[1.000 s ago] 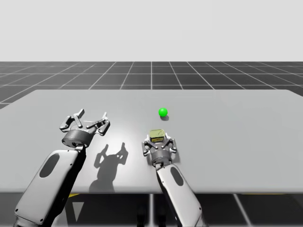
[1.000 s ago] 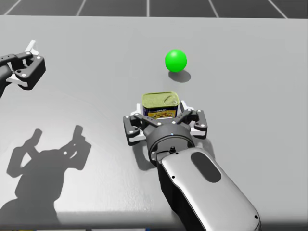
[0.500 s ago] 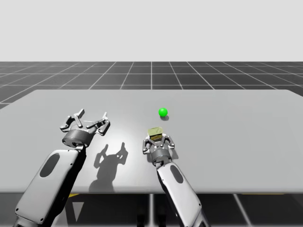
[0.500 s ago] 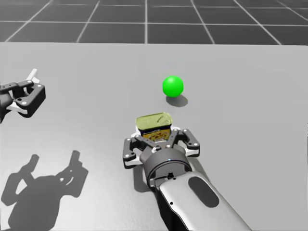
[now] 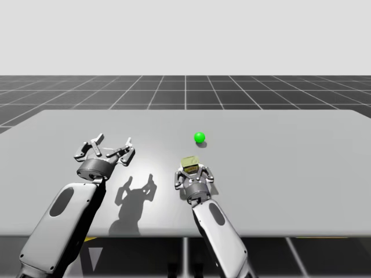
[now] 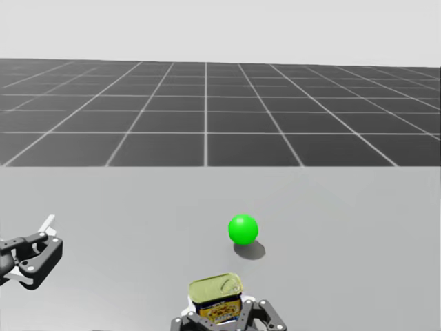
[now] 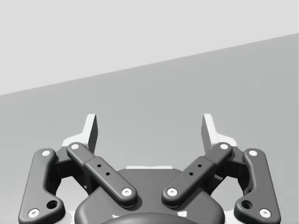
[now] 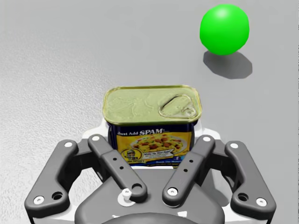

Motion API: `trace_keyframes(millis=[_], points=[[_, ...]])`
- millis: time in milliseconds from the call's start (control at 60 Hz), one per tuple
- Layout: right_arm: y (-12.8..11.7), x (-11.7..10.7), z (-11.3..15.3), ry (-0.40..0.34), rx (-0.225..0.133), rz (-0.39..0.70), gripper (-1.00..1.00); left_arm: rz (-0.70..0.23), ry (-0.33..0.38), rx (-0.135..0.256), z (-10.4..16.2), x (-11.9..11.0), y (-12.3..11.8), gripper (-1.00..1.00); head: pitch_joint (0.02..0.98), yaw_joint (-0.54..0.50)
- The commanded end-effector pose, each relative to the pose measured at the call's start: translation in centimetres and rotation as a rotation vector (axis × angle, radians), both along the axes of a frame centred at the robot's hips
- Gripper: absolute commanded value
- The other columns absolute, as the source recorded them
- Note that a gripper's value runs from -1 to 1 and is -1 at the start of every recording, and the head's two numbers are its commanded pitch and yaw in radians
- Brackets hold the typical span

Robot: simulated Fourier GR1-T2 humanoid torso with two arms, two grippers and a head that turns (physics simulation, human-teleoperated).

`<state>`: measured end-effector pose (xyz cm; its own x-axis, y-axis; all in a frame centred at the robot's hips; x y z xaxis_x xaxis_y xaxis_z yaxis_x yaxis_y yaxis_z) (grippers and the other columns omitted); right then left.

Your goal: Watch the red light. When it turns green, pick up the object.

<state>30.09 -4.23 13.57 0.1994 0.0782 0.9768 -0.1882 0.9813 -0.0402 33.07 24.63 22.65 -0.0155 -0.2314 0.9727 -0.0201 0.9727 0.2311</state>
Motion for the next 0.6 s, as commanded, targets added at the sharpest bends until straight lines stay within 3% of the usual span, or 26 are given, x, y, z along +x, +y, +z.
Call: trace_keyframes(millis=[17,150,600], points=[[-1.4,0.5,0.3,-0.009,0.0,-0.104,1.0,0.002,0.0,0.0,-0.1,0.0,0.0,-1.0,0.431,-0.05],[-2.2,0.9,2.7,-0.059,0.017,-0.114,1.0,0.001,-0.001,0.0,-0.1,0.0,0.1,-1.0,0.433,-0.05],[-4.5,2.2,11.8,-0.328,0.003,-0.138,1.0,0.003,-0.003,0.006,-0.1,0.1,0.0,-1.0,0.439,-0.05]])
